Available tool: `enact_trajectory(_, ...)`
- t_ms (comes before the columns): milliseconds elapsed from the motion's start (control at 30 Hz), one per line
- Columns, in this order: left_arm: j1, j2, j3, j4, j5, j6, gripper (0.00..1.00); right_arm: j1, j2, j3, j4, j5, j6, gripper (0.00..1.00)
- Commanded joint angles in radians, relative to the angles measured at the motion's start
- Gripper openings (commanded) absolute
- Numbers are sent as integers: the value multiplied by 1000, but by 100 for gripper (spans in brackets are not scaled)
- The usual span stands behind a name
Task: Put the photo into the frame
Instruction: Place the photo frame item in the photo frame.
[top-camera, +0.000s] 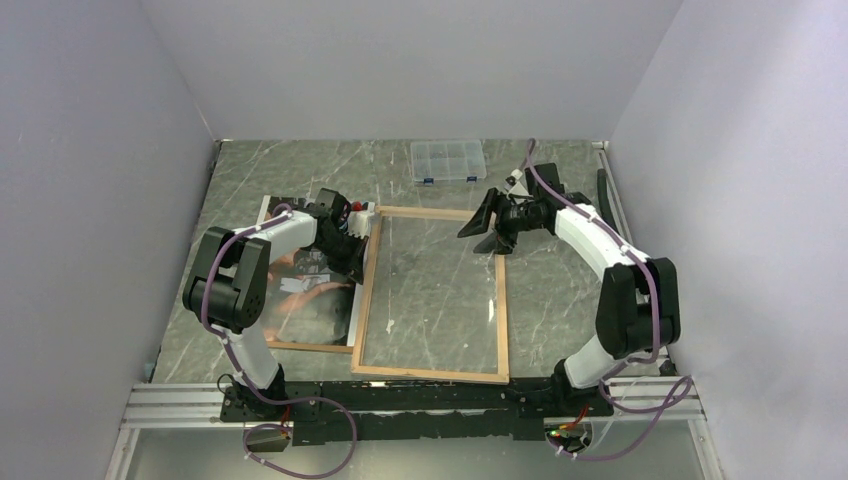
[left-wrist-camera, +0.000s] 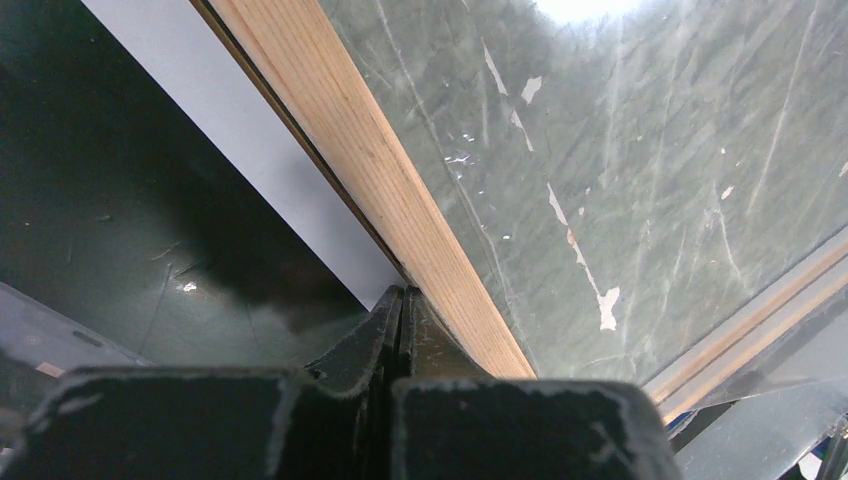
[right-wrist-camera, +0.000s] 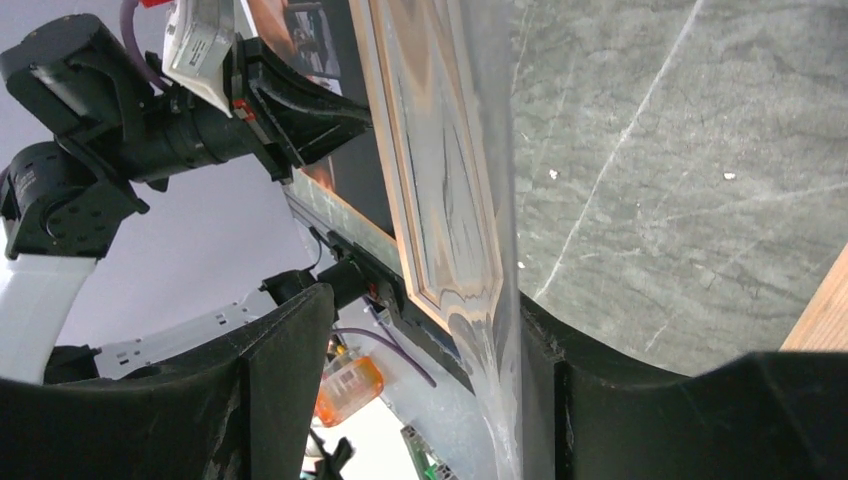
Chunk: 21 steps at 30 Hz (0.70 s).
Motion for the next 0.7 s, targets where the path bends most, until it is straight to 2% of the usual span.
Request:
enact_trajectory(0,-8,-17,0,5,28,10,3,5,-108,-24,-5,11,-7,63)
enact_trajectory(267,-8,-12,1,-1,26,7,3,40,-180,-115,55,40,29,57)
enact_trajectory(467,-7,-8,1,3,28,2,3,55,-159,-124,95,50,69,21)
enact_trajectory(667,-7,-5,-3,7,28,5,3,55,-121,-66,30,40,68,1)
